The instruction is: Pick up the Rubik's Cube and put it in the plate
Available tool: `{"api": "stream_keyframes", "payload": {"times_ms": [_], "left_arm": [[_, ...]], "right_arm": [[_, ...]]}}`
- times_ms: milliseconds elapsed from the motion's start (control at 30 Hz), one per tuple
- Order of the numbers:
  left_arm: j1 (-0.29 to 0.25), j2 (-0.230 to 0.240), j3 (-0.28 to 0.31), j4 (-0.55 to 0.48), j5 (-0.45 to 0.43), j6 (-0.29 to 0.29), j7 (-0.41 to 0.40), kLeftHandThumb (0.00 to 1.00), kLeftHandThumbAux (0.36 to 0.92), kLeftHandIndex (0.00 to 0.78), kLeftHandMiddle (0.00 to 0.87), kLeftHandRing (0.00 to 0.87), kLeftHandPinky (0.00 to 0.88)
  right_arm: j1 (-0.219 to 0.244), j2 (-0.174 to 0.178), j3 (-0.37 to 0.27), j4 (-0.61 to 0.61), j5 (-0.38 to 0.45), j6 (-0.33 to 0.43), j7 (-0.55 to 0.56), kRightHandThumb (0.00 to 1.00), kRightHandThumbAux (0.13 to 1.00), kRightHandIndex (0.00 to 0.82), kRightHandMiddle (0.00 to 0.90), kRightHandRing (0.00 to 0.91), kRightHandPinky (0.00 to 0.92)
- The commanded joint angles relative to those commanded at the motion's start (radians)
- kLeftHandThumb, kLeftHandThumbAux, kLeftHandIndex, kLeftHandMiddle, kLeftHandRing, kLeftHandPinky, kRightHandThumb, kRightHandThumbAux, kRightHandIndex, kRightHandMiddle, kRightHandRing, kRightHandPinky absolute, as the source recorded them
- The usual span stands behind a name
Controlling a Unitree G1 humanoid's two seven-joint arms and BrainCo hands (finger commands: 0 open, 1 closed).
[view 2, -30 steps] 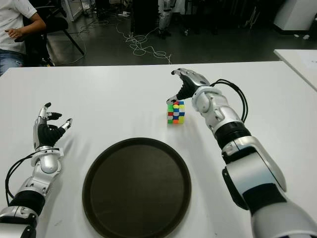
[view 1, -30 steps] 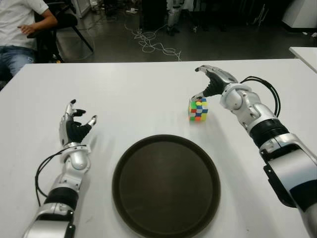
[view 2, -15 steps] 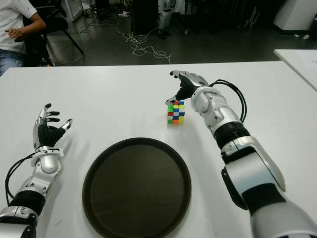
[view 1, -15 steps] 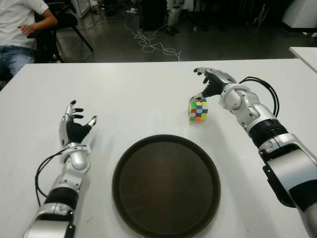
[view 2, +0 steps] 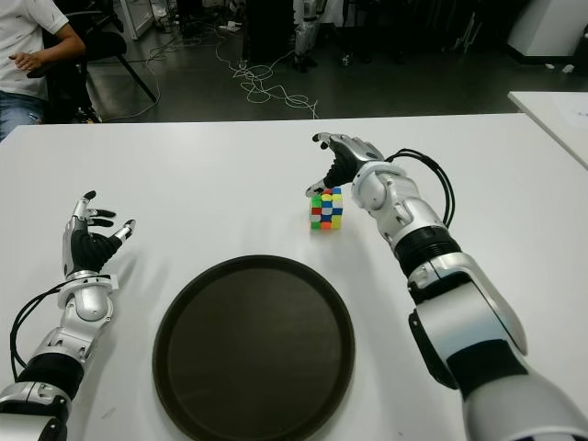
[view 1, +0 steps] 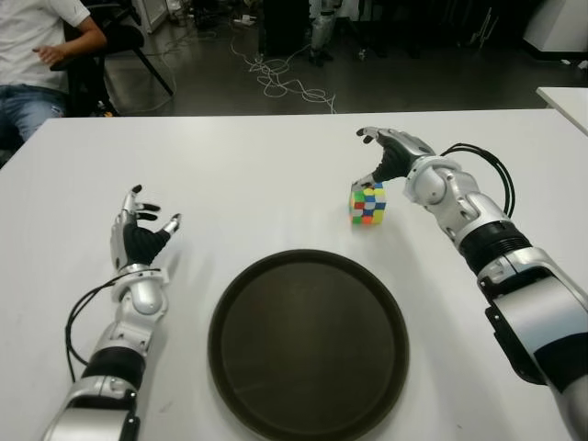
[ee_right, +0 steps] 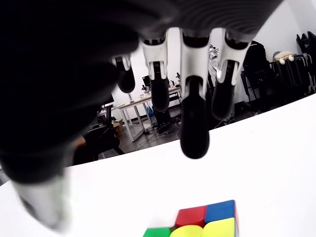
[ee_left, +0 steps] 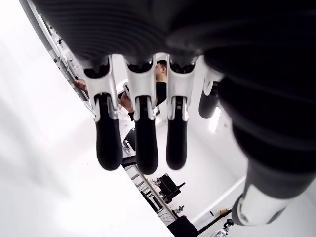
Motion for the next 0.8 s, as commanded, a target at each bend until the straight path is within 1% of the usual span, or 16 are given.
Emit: {"api": "stream_keyframes", "payload": {"times_ms": [33, 100, 167, 200, 233, 300, 367, 467, 533, 667, 700, 733, 767, 800], "left_arm": [[0.000, 0.000, 0.000, 0.000, 0.000, 0.000, 0.000, 0.000, 0.697, 0.000, 0.296, 0.510, 0.545], [0.000, 0.000, 0.000, 0.000, 0.001, 0.000, 0.001, 0.000, 0.691, 0.000, 0.294, 0.511, 0.547], [0.000, 0.000, 0.000, -0.001, 0.001, 0.004, 0.002, 0.000, 0.688, 0.000, 0.309, 0.542, 0.576], [0.001, 0.000, 0.000, -0.001, 0.002, 0.005, 0.002, 0.000, 0.687, 0.000, 0.296, 0.532, 0.558], [0.000, 0.000, 0.001, 0.000, 0.001, 0.005, 0.001, 0.000, 0.687, 0.000, 0.310, 0.547, 0.571], [-0.001, 0.000, 0.002, 0.002, -0.002, 0.004, -0.001, 0.000, 0.688, 0.000, 0.346, 0.583, 0.610], [-0.002, 0.000, 0.002, 0.004, -0.003, 0.002, -0.003, 0.000, 0.690, 0.000, 0.345, 0.571, 0.588], [-0.001, -0.001, 0.003, 0.004, -0.004, 0.001, -0.002, 0.000, 0.702, 0.000, 0.340, 0.576, 0.590], [0.000, -0.002, 0.004, 0.002, -0.003, 0.002, 0.001, 0.000, 0.717, 0.000, 0.361, 0.607, 0.612], [0.002, -0.001, 0.004, 0.001, -0.003, 0.002, 0.002, 0.001, 0.734, 0.000, 0.369, 0.623, 0.624], [0.001, -0.001, 0.005, 0.002, -0.003, 0.001, 0.001, 0.001, 0.738, 0.000, 0.354, 0.600, 0.605], [0.000, -0.001, 0.005, 0.004, -0.003, 0.001, 0.001, 0.001, 0.738, 0.000, 0.319, 0.546, 0.557], [-0.001, -0.001, 0.005, 0.006, -0.004, 0.002, 0.000, 0.002, 0.738, 0.000, 0.306, 0.526, 0.539], [-0.002, 0.000, 0.006, 0.008, -0.004, 0.002, 0.000, 0.002, 0.734, 0.000, 0.274, 0.472, 0.497]], "right_arm": [[0.000, 0.000, 0.000, 0.000, 0.000, 0.000, 0.000, 0.000, 0.676, 0.000, 0.051, 0.086, 0.147], [0.001, 0.000, 0.001, 0.000, 0.000, 0.000, -0.001, 0.000, 0.676, 0.000, 0.032, 0.059, 0.130], [0.006, 0.000, 0.008, -0.002, -0.007, -0.002, -0.006, 0.000, 0.677, 0.000, 0.022, 0.042, 0.112], [0.009, -0.001, 0.012, -0.003, -0.011, -0.002, -0.008, 0.000, 0.677, 0.000, 0.014, 0.027, 0.091], [0.012, -0.001, 0.019, 0.000, -0.018, -0.003, -0.011, 0.000, 0.678, 0.000, 0.009, 0.018, 0.077], [0.015, 0.001, 0.030, 0.010, -0.026, -0.004, -0.013, 0.000, 0.681, 0.000, 0.004, 0.009, 0.064], [0.016, 0.002, 0.036, 0.022, -0.028, -0.005, -0.012, 0.000, 0.686, 0.000, 0.002, 0.006, 0.061], [0.017, 0.004, 0.038, 0.036, -0.025, -0.009, -0.007, 0.000, 0.688, 0.000, 0.000, 0.006, 0.057], [0.017, 0.006, 0.037, 0.049, -0.020, -0.014, -0.003, 0.000, 0.683, 0.000, 0.007, 0.013, 0.059], [0.016, 0.009, 0.036, 0.059, -0.016, -0.018, -0.004, 0.000, 0.684, 0.000, 0.019, 0.026, 0.061], [0.017, 0.010, 0.037, 0.061, -0.016, -0.018, -0.006, 0.000, 0.685, 0.000, 0.020, 0.028, 0.061], [0.017, 0.010, 0.037, 0.062, -0.016, -0.018, -0.008, 0.000, 0.683, 0.000, 0.013, 0.023, 0.058], [0.017, 0.010, 0.037, 0.062, -0.016, -0.018, -0.009, 0.000, 0.682, 0.000, 0.010, 0.021, 0.057], [0.017, 0.009, 0.037, 0.062, -0.016, -0.019, -0.009, 0.000, 0.678, 0.000, 0.006, 0.013, 0.053]]}}
